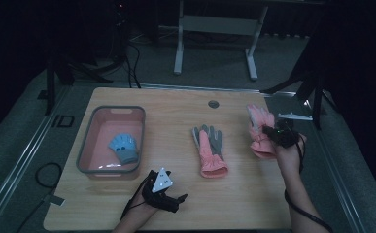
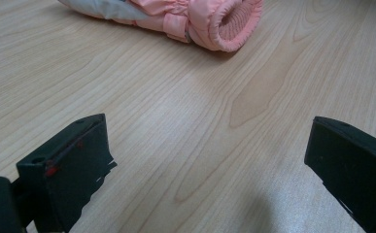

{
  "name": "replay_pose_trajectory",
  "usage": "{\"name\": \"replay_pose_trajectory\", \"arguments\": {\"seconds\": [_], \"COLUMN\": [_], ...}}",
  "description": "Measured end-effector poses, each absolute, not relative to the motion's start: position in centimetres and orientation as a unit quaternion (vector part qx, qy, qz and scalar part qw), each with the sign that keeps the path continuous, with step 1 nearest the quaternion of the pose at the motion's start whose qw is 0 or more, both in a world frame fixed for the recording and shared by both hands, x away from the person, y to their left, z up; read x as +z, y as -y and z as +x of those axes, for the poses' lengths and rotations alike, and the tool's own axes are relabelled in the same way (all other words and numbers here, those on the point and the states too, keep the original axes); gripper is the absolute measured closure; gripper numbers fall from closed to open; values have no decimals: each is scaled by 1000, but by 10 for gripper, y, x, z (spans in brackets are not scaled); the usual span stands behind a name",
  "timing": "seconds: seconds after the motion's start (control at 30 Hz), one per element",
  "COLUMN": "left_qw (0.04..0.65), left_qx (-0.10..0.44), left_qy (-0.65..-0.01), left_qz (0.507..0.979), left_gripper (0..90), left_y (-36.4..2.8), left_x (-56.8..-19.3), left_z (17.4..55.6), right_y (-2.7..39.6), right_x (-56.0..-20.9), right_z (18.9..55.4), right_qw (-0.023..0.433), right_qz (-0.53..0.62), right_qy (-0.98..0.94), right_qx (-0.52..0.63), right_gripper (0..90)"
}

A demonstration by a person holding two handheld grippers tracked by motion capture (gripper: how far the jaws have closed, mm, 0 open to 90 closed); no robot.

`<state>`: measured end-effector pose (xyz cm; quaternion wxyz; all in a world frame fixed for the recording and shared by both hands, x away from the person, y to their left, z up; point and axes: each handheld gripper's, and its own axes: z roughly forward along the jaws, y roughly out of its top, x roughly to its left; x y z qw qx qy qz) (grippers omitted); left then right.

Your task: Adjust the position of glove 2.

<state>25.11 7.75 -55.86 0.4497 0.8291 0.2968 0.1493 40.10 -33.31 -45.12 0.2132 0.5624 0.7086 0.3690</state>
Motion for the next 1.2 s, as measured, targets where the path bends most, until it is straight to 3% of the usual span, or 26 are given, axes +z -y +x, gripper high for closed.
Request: {"name": "replay_pose_trajectory", "arguments": {"seconds": [0.33,0.53,0.87,1.2], "left_qw": [452,453,452,451], "left_qx": [150,148,145,145], "left_qy": [-298,-299,-301,-300], "left_qz": [827,827,827,828], "left_gripper": [29,29,29,29], "left_y": [-78,-79,-79,-78], "left_x": [-559,-559,-559,-559], "left_z": [251,251,252,252], "right_y": [327,323,315,320], "right_x": [-458,-485,-521,-517], "right_z": [367,353,364,363], "right_qw": [200,199,195,190], "right_qz": [561,573,570,540], "right_qy": [-714,-713,-729,-751], "right_qx": [367,352,324,330], "right_gripper": [885,884,870,782]}}
